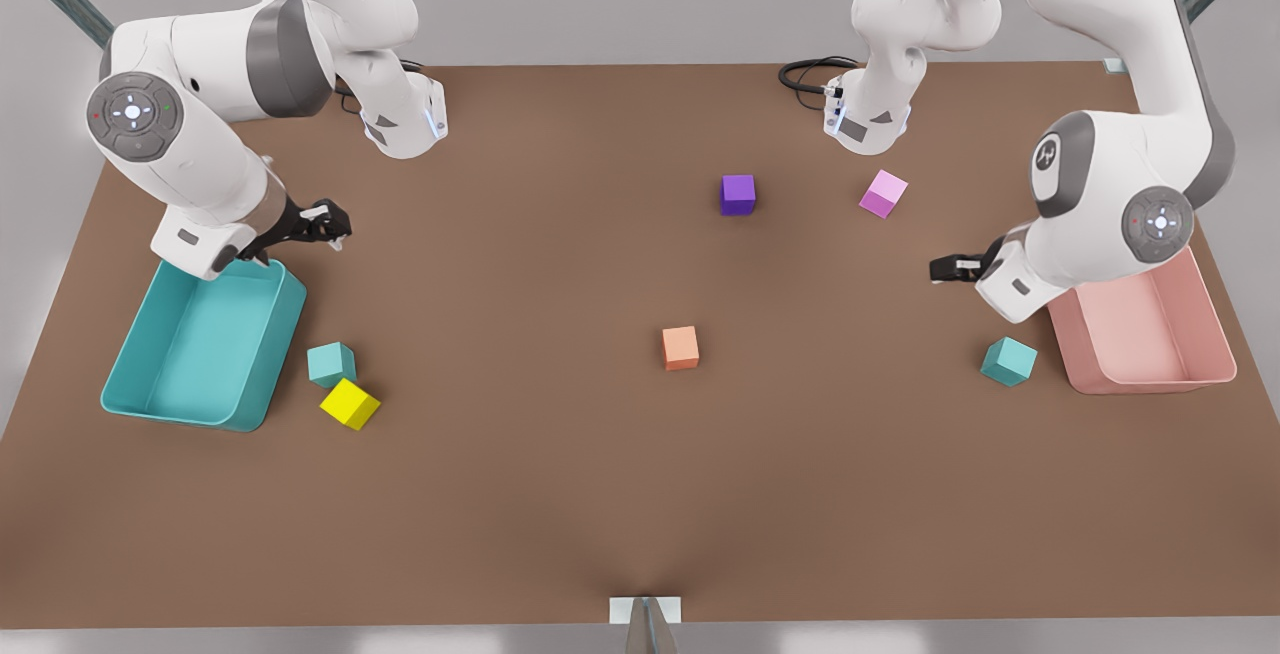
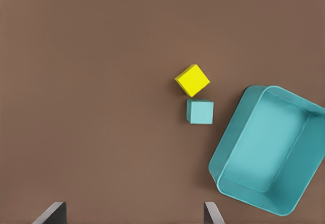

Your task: Stack the two blue cubes on top of each other

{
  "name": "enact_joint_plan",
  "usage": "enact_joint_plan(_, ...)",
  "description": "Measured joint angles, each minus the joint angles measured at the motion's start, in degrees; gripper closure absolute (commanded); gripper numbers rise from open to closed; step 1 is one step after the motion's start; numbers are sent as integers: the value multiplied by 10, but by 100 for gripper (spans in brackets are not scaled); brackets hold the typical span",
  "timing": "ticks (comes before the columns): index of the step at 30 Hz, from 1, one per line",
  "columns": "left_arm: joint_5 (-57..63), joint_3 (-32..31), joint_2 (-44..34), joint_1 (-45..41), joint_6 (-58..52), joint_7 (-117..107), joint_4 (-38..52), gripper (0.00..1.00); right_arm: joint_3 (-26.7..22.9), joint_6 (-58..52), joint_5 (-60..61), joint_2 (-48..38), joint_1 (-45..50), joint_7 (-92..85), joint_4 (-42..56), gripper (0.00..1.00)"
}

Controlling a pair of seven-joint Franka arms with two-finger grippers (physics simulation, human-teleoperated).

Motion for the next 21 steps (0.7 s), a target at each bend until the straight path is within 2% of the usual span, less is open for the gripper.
enact_joint_plan(3,-1,0,1,0,-2,2,0,0,1,3,-8,13,1,-6,0,0)
enact_joint_plan(6,-2,0,1,0,-3,3,0,0,1,18,-29,81,-2,-13,1,0)
enact_joint_plan(9,-2,0,1,3,-4,5,3,0,0,55,-41,148,-54,-24,-4,0)
enact_joint_plan(14,-2,-1,4,2,-5,7,4,0,-1,133,-47,214,-108,-44,-20,0)
enact_joint_plan(21,-3,-1,6,2,-5,10,3,0,1,202,-35,244,-128,-67,-59,0)
